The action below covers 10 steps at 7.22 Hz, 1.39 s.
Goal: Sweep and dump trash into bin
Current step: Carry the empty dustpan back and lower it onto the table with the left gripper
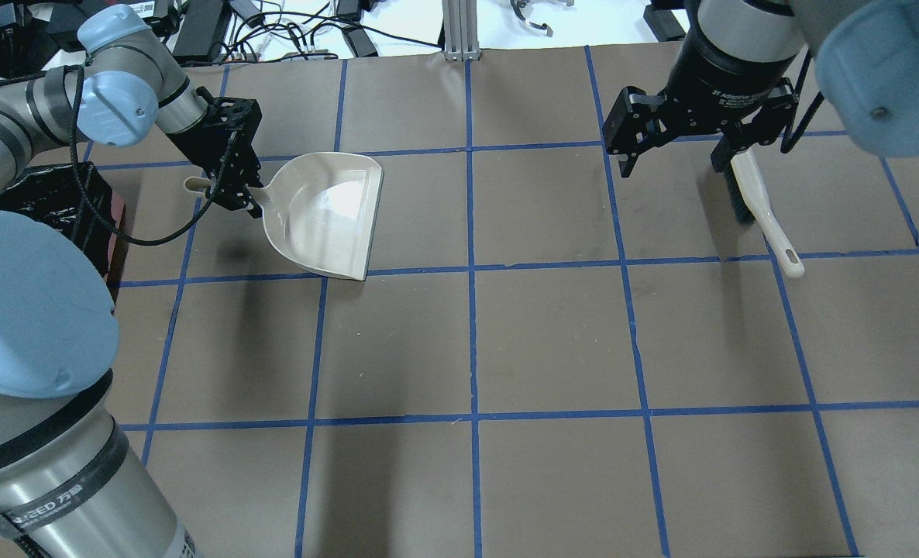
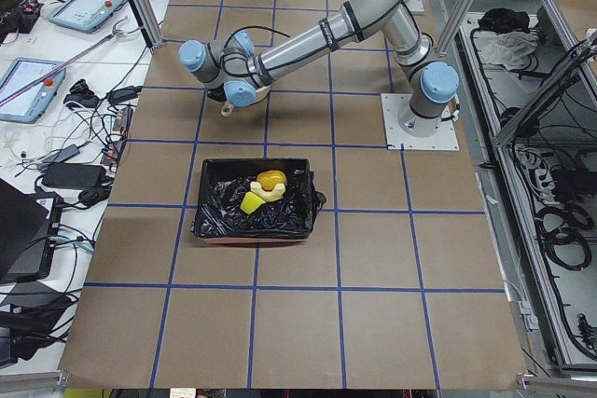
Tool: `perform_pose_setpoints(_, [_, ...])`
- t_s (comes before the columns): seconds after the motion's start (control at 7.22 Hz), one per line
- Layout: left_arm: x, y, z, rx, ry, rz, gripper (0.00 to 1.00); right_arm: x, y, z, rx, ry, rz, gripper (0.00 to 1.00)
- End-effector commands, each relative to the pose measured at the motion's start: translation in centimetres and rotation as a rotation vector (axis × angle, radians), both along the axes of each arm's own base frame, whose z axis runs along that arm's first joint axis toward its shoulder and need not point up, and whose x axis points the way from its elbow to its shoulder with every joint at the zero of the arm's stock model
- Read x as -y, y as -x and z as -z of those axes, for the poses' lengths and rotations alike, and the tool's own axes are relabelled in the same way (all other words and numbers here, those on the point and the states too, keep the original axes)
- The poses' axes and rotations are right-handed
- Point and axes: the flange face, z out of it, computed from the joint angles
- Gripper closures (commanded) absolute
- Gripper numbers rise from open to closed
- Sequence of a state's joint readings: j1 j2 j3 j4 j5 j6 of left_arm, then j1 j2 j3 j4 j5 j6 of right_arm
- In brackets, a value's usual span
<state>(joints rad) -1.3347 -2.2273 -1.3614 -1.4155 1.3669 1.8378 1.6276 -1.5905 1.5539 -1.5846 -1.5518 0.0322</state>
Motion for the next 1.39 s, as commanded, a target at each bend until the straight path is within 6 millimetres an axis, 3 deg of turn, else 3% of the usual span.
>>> perform_pose_setpoints(0.0, [-0.2, 0.3, -0.3, 0.001, 0.002, -0.003, 0.31, -0.1, -0.1, -0.1, 0.006, 0.002, -0.003, 0.00])
perform_pose_setpoints(0.28, [-0.4, 0.7, -1.9, 0.013, 0.022, 0.003, 0.00, -0.1, -0.1, -0.1, -0.001, 0.003, -0.005, 0.00])
perform_pose_setpoints(0.55, [-0.7, 0.8, -4.6, 0.034, 0.052, -0.024, 0.00, -0.2, -0.1, -0.2, 0.001, 0.005, -0.005, 0.00])
perform_pose_setpoints(0.97, [-2.5, 2.3, -12.1, 0.087, 0.078, -0.248, 0.00, -0.4, -0.1, -0.3, 0.009, 0.006, -0.005, 0.00])
perform_pose_setpoints(1.11, [-3.4, 2.5, -14.4, 0.111, 0.056, -0.384, 0.00, -0.4, -0.2, -0.4, 0.010, 0.007, -0.005, 0.00])
perform_pose_setpoints(1.25, [-4.4, 2.8, -17.9, 0.129, 0.073, -0.533, 0.00, -0.4, -0.1, -0.4, 0.009, 0.008, -0.005, 0.00])
